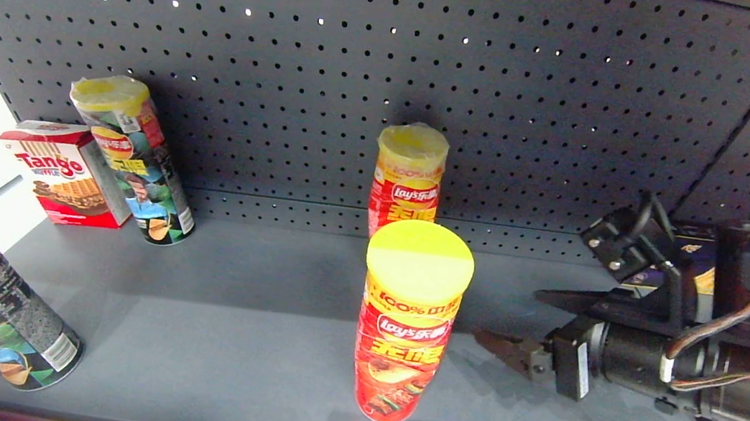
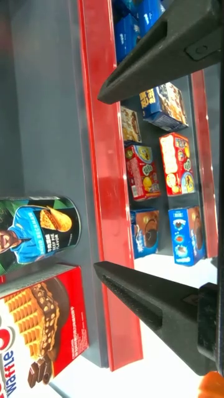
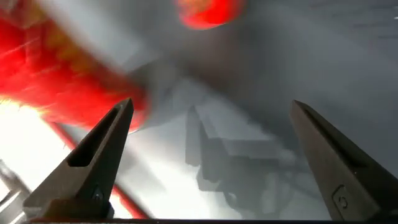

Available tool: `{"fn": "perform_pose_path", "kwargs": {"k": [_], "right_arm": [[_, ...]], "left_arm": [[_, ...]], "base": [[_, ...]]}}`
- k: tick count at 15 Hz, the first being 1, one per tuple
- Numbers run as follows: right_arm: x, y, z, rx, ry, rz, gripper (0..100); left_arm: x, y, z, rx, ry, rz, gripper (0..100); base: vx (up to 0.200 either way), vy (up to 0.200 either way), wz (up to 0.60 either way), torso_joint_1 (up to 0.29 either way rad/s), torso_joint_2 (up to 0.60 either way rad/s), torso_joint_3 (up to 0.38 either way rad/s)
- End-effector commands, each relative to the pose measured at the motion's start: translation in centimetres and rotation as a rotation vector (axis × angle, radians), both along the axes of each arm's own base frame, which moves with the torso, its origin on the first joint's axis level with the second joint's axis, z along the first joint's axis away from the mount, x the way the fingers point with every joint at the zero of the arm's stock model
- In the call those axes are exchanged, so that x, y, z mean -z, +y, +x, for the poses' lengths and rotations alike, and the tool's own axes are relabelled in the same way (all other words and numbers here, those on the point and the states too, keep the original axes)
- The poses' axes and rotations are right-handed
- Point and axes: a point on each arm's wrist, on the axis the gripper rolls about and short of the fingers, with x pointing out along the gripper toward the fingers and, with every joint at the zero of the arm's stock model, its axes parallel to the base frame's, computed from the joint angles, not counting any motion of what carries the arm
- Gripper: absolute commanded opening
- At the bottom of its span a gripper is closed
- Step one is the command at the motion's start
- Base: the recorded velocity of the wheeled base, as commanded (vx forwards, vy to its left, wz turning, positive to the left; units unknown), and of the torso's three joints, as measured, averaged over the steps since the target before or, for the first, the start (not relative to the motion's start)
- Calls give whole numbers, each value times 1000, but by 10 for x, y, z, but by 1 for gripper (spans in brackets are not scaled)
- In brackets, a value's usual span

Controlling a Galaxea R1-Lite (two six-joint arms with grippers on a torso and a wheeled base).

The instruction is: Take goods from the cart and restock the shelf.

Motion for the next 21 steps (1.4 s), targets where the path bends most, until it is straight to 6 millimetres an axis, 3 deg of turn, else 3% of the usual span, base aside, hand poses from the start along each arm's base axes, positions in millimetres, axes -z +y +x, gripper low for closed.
{"fn": "perform_pose_path", "kwargs": {"k": [1, 2, 3, 4, 5, 6, 7, 9, 13, 15, 17, 21], "right_arm": [[-39, -55, -20, 166, -157, 97, 100], [-46, -70, -28, 222, -198, 113, 100], [-46, -70, -28, 222, -198, 113, 100], [-54, -120, -85, 428, -342, 153, 100], [-54, -120, -85, 428, -342, 153, 100], [-27, -143, -147, 613, -420, 147, 100], [-8, -146, -172, 680, -448, 142, 100], [23, -147, -201, 721, -493, 138, 100], [79, -145, -235, 745, -492, 101, 100], [97, -146, -232, 727, -477, 101, 100], [132, -147, -218, 742, -471, 103, 100], [136, -145, -218, 648, -415, 126, 100]], "left_arm": [[0, 0, 0, 0, 1, -1, 100], [0, 0, 0, 1, 1, -1, 100], [0, 0, 0, 1, 1, -1, 100], [0, 0, 0, 1, 3, -10, 100], [0, 0, 0, 1, 3, -10, 100], [0, 0, 0, 1, 2, -10, 100], [0, 0, 0, 3, 3, -9, 100], [0, 0, 0, 3, 3, -9, 100], [0, 0, 0, 3, 2, -7, 100], [0, 0, 0, 3, 2, -7, 100], [0, 0, 0, 3, 2, -7, 100], [0, 0, 0, 3, 0, -7, 100]], "base": [[0, 0, 0, 0, 0, 0], [0, 0, 0, 0, 0, 0], [0, 0, 0, 0, 0, 0], [0, 0, 0, 0, 0, 0], [0, 0, 0, 0, 0, 0], [0, 0, 0, 0, 0, 0], [0, 0, 0, 0, 0, 0], [0, 0, 0, 0, 0, 0], [0, 0, 0, 0, 0, 0], [0, 0, 0, 0, 0, 0], [0, 0, 0, 0, 0, 0], [0, 0, 0, 0, 0, 0]]}}
